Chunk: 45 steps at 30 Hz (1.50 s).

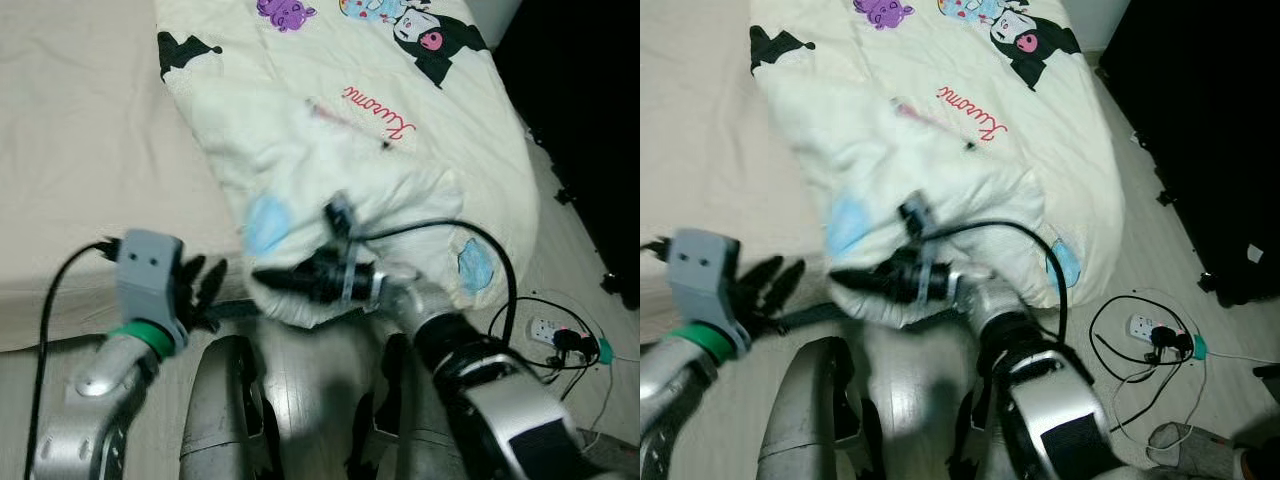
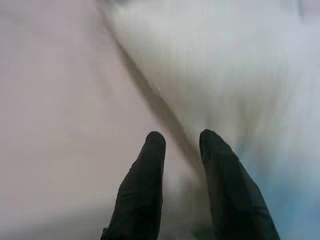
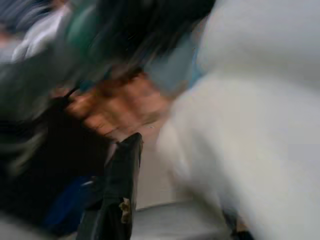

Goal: Clean up the room

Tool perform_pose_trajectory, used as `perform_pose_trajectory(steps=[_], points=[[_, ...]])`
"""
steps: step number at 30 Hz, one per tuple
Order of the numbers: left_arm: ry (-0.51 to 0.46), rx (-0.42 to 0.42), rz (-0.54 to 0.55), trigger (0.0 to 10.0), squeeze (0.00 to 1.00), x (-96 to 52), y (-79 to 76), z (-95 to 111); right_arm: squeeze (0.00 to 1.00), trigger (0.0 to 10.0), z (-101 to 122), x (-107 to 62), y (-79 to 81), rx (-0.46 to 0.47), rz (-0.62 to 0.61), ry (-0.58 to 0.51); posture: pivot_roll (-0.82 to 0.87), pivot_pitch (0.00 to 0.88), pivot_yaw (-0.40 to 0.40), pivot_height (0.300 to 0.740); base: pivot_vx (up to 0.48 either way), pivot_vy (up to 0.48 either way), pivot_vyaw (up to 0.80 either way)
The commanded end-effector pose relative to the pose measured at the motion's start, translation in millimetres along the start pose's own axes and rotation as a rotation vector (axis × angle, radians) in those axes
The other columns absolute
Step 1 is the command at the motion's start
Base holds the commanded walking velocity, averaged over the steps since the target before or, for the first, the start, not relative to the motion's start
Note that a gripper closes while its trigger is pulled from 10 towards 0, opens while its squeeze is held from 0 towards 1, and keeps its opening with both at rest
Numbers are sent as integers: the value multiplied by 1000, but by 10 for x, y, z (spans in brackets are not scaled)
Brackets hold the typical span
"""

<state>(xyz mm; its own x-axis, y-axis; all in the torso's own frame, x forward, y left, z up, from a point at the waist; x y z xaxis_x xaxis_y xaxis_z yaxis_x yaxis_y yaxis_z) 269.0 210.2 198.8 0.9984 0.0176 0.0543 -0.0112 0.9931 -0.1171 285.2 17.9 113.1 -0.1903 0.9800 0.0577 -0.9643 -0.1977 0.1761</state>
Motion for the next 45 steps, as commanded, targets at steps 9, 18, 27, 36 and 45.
perform_pose_trajectory(steps=[9,18,27,36,45], points=[[-175,18,46,10000,0,95,45,475,0,10000,-183,58,715,76,327,34,128,258,1,551,0,0,0],[17,43,-182,10000,0,389,-639,-221,0,10000,-8,-618,180,-114,-322,-26,61,257,11,551,0,0,0],[37,261,-194,10000,0,628,-853,-765,0,10000,480,-1375,-24,-274,-839,-162,10,259,16,551,0,0,0],[239,427,-180,10000,0,380,-374,-1310,0,10000,115,-1667,-54,-212,-1042,-65,21,266,29,551,0,0,0],[233,399,-105,10000,0,44,164,-1193,0,10000,131,-1526,-87,-202,-1032,-93,54,264,28,551,0,0,0]])
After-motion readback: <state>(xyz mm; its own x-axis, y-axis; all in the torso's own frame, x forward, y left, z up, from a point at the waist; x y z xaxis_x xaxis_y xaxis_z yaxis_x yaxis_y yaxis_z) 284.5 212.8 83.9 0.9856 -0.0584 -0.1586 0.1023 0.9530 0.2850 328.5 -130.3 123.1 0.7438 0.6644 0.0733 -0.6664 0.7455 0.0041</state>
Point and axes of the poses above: a point about 5 cm out from each wrist's last joint towards the gripper, its own x axis pointing out of the wrist towards the gripper, its own z axis along the axis of the wrist's last joint, y = z × x, the point moved 2 cm from there along x, pointing out of the wrist towards the gripper, and after that the axes turned 13 degrees about -x, right-handed, at the moved point
